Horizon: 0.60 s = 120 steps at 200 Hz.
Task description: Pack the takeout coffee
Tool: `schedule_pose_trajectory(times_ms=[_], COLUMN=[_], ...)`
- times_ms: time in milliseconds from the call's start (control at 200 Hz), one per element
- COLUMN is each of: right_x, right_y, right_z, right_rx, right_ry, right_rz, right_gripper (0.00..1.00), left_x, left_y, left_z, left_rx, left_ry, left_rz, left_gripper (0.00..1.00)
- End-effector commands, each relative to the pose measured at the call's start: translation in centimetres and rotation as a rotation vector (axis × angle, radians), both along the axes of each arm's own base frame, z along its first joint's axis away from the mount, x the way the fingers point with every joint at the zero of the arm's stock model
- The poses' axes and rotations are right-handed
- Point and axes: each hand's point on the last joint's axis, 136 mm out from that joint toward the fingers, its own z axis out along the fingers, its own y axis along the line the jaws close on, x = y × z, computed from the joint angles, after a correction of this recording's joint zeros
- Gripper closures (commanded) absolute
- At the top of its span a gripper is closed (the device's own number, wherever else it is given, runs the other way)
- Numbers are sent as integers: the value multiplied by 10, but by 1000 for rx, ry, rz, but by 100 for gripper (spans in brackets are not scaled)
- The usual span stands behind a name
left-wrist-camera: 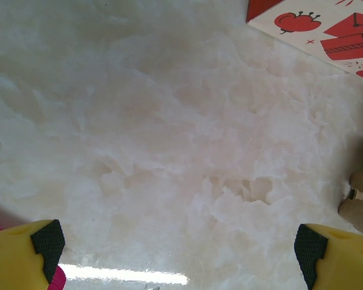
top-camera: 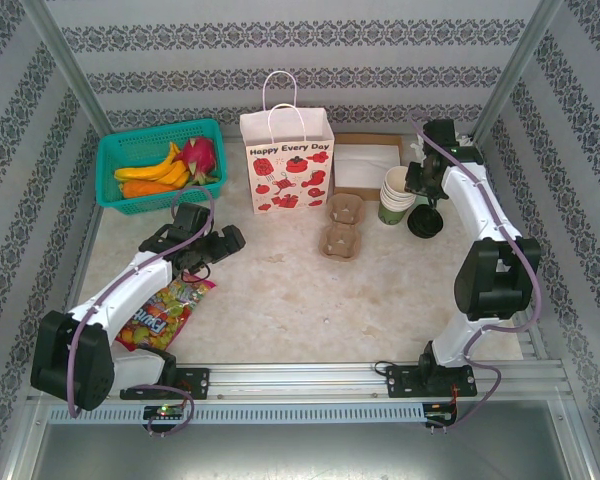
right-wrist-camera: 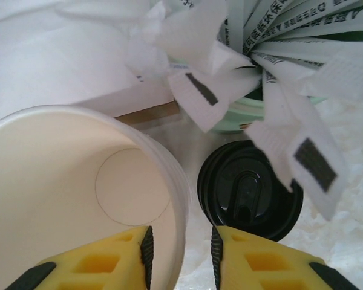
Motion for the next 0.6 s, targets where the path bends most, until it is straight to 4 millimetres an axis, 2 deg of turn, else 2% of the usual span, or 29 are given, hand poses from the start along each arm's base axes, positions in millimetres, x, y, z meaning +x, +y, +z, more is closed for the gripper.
schedule_pose_trajectory(times_ms=[0,305,460,594], right_x=[-3,4,9,10], right_y=[-13,-11,-7,-8], right_z=[17,-2,-3,5], right_rx=[-56,-53,-37,-50], right_ry=[-24,23,24,0], right_rz=[-24,-10,9,21], right_gripper=[65,63,77,87], left_x=[1,1,2,2], left_y=[-2,-1,-1,-1], left_z=[1,-3,-6,-7], left_rx=[17,32,32,32], left_ry=[15,30,41,45], left_rz=[-3,-4,0,-2], left_gripper=[0,0,0,0])
